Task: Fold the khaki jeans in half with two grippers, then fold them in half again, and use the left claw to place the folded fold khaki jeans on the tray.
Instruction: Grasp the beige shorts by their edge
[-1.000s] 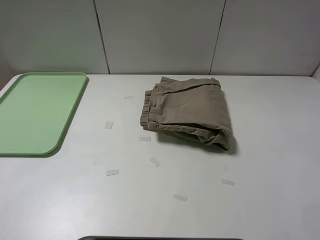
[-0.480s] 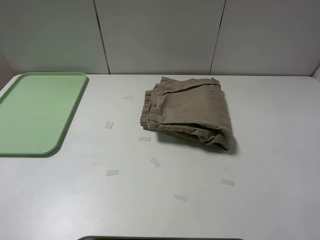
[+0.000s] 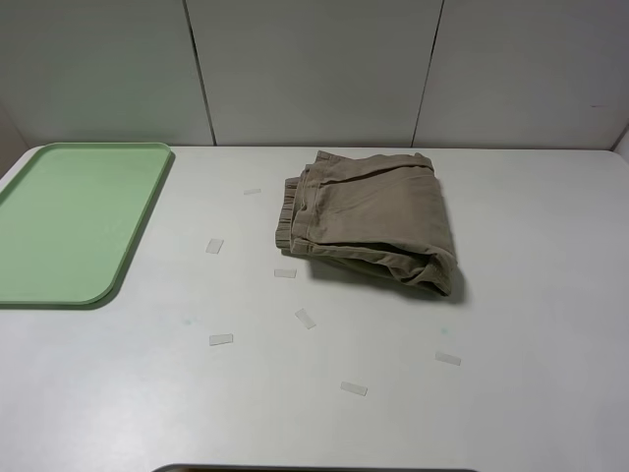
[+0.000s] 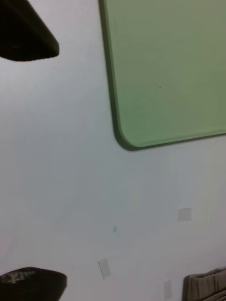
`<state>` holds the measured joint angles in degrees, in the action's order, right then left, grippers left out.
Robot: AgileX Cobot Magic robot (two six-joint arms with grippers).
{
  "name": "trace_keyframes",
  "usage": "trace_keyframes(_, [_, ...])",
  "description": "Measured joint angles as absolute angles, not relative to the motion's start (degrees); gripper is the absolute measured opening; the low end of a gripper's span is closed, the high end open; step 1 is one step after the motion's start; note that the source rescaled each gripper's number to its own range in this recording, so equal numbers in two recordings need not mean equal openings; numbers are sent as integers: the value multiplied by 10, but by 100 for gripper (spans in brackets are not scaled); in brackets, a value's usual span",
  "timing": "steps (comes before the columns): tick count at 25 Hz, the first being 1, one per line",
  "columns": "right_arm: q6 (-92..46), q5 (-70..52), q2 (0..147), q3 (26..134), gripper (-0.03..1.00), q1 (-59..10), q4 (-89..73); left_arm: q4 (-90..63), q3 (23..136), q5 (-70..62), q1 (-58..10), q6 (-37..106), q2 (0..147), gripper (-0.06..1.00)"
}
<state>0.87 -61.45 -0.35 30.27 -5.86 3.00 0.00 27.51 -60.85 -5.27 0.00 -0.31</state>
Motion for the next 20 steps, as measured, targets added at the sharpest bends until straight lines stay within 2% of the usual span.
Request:
trace_keyframes(4, [34,-595,-3,286,100,-79,41,0,275,-609,-53,0,-3,87])
trace_keyframes(20, [40,-584,-3,283,100,-79,41,0,275,-609,-53,0,-3,87])
